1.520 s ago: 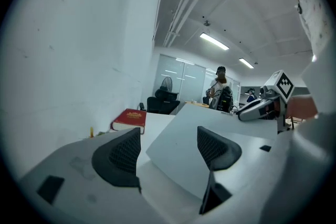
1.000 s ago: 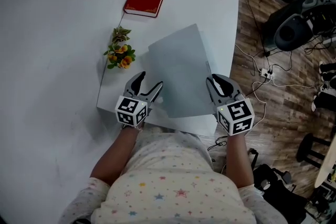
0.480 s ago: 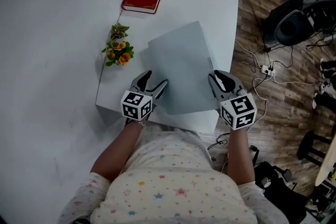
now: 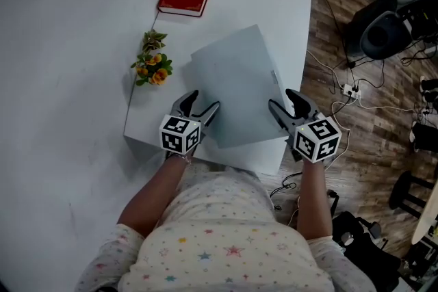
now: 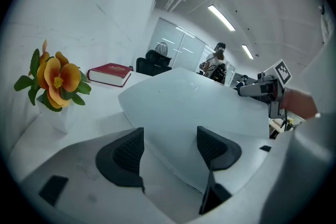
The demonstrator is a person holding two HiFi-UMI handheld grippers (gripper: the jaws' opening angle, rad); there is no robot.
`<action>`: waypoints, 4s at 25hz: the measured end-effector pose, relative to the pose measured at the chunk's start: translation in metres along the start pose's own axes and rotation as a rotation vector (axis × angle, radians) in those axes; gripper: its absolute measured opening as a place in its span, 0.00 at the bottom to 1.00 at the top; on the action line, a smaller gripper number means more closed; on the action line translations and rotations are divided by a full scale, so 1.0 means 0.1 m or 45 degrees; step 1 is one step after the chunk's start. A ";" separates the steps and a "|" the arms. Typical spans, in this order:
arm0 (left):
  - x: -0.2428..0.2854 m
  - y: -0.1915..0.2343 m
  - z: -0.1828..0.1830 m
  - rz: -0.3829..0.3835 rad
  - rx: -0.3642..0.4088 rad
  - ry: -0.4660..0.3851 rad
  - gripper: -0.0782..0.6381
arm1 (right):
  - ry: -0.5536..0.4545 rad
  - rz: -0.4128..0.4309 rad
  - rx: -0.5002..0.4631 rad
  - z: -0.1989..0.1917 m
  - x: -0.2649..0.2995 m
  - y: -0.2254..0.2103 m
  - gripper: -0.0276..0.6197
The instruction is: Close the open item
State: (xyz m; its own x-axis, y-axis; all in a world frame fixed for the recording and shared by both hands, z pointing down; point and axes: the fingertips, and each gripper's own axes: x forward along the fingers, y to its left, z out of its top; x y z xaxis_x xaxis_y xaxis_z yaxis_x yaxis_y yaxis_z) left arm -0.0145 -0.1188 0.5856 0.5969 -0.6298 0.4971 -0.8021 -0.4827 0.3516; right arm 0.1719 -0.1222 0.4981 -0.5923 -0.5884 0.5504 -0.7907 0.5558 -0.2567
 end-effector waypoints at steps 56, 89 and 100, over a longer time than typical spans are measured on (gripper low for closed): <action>0.29 -0.19 -0.03 0.146 0.220 0.103 0.51 | 0.069 -0.214 0.114 -0.34 0.60 -0.93 0.39; 0.21 -0.20 0.02 -0.012 0.226 0.100 0.52 | 0.155 -0.439 -0.030 -0.35 0.64 -1.02 0.45; -0.02 -0.09 0.28 -0.037 0.222 0.016 0.52 | 0.061 -0.431 -0.003 -0.16 0.45 -0.73 0.39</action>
State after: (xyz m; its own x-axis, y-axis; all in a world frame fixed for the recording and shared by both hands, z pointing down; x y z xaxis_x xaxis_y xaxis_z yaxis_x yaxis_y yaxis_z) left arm -0.0076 -0.1304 0.5596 0.6185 -0.6069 0.4991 -0.7685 -0.5996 0.2233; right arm 0.2052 -0.1801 0.5543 -0.2883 -0.7114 0.6410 -0.9408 0.3350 -0.0515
